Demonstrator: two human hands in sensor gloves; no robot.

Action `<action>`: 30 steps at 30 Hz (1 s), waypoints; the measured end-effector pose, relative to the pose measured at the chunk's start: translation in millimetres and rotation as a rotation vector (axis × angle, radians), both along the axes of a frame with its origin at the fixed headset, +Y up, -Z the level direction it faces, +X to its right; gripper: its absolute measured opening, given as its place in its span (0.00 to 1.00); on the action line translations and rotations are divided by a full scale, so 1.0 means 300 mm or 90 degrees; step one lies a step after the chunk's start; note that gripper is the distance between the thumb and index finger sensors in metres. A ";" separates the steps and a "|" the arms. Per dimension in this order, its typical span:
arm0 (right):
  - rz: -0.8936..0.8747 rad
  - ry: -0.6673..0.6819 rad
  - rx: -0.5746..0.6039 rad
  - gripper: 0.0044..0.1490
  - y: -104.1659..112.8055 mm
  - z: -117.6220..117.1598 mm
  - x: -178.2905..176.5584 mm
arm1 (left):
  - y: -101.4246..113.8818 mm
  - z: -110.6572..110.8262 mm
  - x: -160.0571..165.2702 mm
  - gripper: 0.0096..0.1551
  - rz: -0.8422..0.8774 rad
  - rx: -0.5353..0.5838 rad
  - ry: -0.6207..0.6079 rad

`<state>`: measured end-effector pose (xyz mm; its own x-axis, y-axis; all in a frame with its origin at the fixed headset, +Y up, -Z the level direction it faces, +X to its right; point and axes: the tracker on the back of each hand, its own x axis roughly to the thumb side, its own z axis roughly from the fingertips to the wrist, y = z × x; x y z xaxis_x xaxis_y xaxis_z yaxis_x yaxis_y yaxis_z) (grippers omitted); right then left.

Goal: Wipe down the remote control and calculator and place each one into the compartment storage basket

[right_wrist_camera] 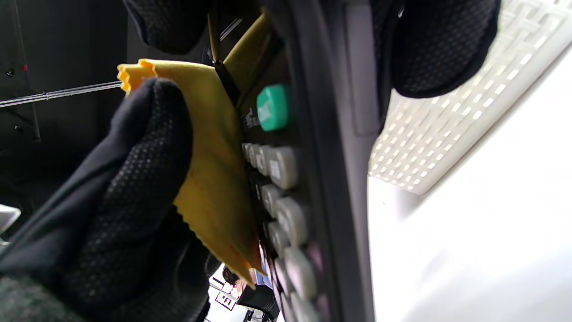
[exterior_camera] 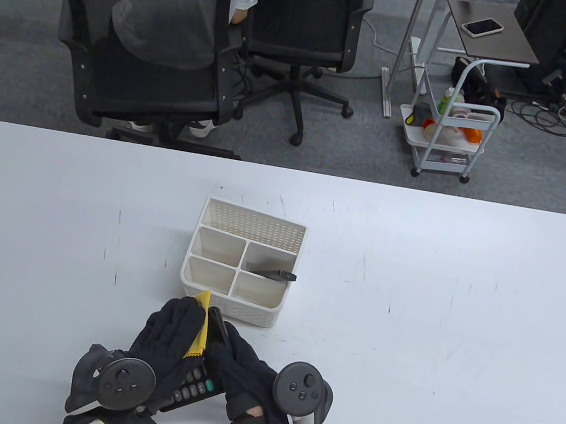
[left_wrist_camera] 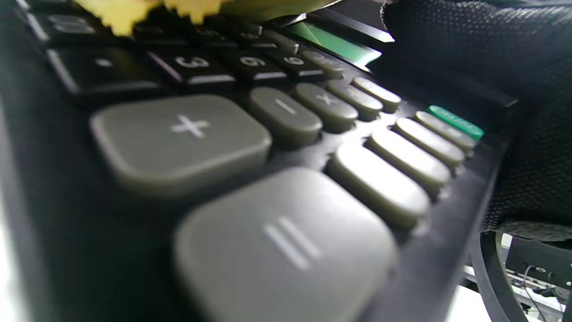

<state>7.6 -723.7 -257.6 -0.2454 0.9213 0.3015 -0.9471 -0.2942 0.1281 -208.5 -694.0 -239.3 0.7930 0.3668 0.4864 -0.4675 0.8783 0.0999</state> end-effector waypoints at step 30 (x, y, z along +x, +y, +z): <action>0.039 0.006 0.059 0.35 0.022 -0.004 0.003 | -0.045 -0.056 -0.090 0.45 0.049 -0.129 0.038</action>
<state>8.6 -717.1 -258.7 -0.2976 0.8727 0.3870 -0.9257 -0.3629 0.1065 -235.4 -707.4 -255.9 0.7838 0.5129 0.3502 -0.5325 0.8452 -0.0460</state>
